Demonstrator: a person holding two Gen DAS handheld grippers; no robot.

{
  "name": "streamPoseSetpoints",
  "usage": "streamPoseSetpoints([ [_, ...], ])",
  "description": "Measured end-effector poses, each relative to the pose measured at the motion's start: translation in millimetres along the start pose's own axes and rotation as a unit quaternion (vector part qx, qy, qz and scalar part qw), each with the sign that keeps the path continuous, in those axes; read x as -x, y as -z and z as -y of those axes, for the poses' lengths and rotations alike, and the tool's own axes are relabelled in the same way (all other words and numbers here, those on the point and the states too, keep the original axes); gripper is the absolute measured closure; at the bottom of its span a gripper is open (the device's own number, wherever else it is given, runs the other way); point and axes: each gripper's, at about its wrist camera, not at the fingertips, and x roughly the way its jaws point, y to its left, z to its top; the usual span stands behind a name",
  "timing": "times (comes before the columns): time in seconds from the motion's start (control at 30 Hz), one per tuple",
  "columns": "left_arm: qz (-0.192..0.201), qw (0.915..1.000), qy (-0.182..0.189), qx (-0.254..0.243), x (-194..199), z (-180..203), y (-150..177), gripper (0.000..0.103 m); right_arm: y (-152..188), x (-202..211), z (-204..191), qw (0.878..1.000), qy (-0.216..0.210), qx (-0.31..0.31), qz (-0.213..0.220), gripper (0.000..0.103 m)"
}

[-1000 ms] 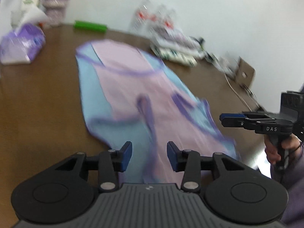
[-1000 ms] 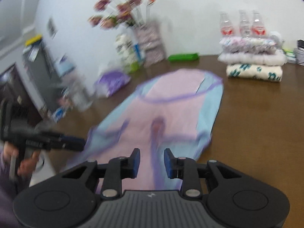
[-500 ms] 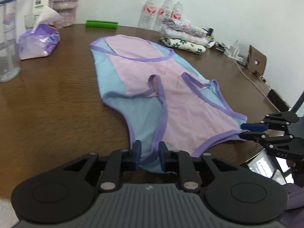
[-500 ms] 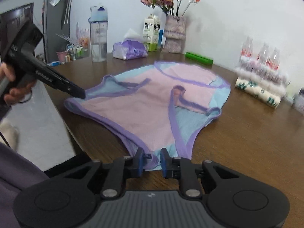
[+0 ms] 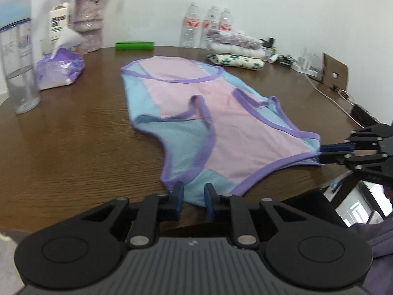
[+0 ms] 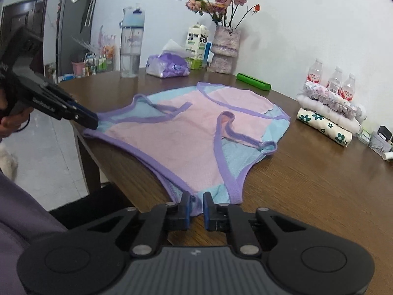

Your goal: Fold clothes

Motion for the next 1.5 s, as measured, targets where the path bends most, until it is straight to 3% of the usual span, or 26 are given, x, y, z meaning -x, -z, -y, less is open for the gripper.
streamPoseSetpoints([
  [0.07, 0.011, 0.9998, 0.008, 0.012, 3, -6, -3, 0.077, -3, 7, 10, 0.999, -0.004, -0.033, 0.022, 0.086],
  [0.17, 0.019, 0.9995, -0.012, 0.024, -2, -8, -10, 0.072, -5, 7, 17, 0.998, -0.011, -0.058, 0.030, 0.083],
  [0.23, 0.010, 0.9997, -0.021, 0.013, -10, -8, -12, 0.072, -3, 2, 10, 0.999, -0.016, -0.041, 0.020, 0.083],
  [0.3, 0.001, 0.9997, -0.024, 0.000, -15, -7, -12, 0.080, -1, -5, 2, 1.000, -0.016, -0.022, 0.008, 0.084],
  [0.33, -0.001, 0.9996, -0.026, -0.009, -15, -5, -12, 0.094, 1, -8, -2, 1.000, -0.011, -0.013, 0.004, 0.086],
  [0.37, -0.004, 0.9996, -0.024, -0.014, -14, -2, -12, 0.097, 3, -11, -5, 1.000, -0.004, -0.004, 0.001, 0.086],
  [0.43, -0.008, 0.9994, -0.026, -0.020, -14, 2, -12, 0.099, 5, -12, -8, 1.000, 0.005, 0.005, 0.006, 0.096],
  [0.5, -0.012, 0.9994, -0.031, -0.004, -14, -3, -14, 0.099, 5, -9, -11, 1.000, 0.014, 0.019, 0.009, 0.098],
  [0.63, -0.016, 0.9992, -0.031, 0.021, -15, -11, -16, 0.098, 4, 3, -25, 0.996, 0.020, 0.089, 0.017, 0.099],
  [0.8, 0.022, 0.9989, -0.035, 0.020, -1, -12, -20, 0.093, 4, 7, -32, 0.994, -0.007, 0.112, 0.006, 0.095],
  [0.93, 0.039, 0.9981, 0.033, -0.033, 11, 5, -21, 0.071, -2, 17, -16, 0.997, -0.031, 0.058, 0.040, 0.092],
  [1.0, 0.026, 0.9967, 0.051, -0.057, 2, 17, -17, 0.070, -5, 10, -4, 0.999, -0.022, 0.010, 0.041, 0.092],
  [1.13, -0.002, 0.9983, 0.032, -0.050, -17, 19, -9, 0.071, -5, -12, 19, 0.997, -0.011, -0.068, 0.024, 0.090],
  [1.23, -0.007, 0.9992, 0.037, -0.015, -13, 5, -8, 0.071, 4, -18, 22, 0.997, -0.013, -0.072, 0.000, 0.089],
  [1.37, 0.029, 0.9986, 0.020, 0.040, -10, -21, -34, 0.068, -19, -14, 34, 0.995, -0.020, -0.094, 0.023, 0.085],
  [1.43, 0.038, 0.9990, -0.024, 0.005, -21, -24, -54, 0.068, -40, -25, 45, 0.996, -0.001, -0.081, 0.028, 0.074],
  [1.5, 0.032, 0.9977, -0.054, -0.026, -40, -29, -69, 0.068, -54, -46, 58, 0.996, 0.041, -0.073, 0.003, 0.071],
])
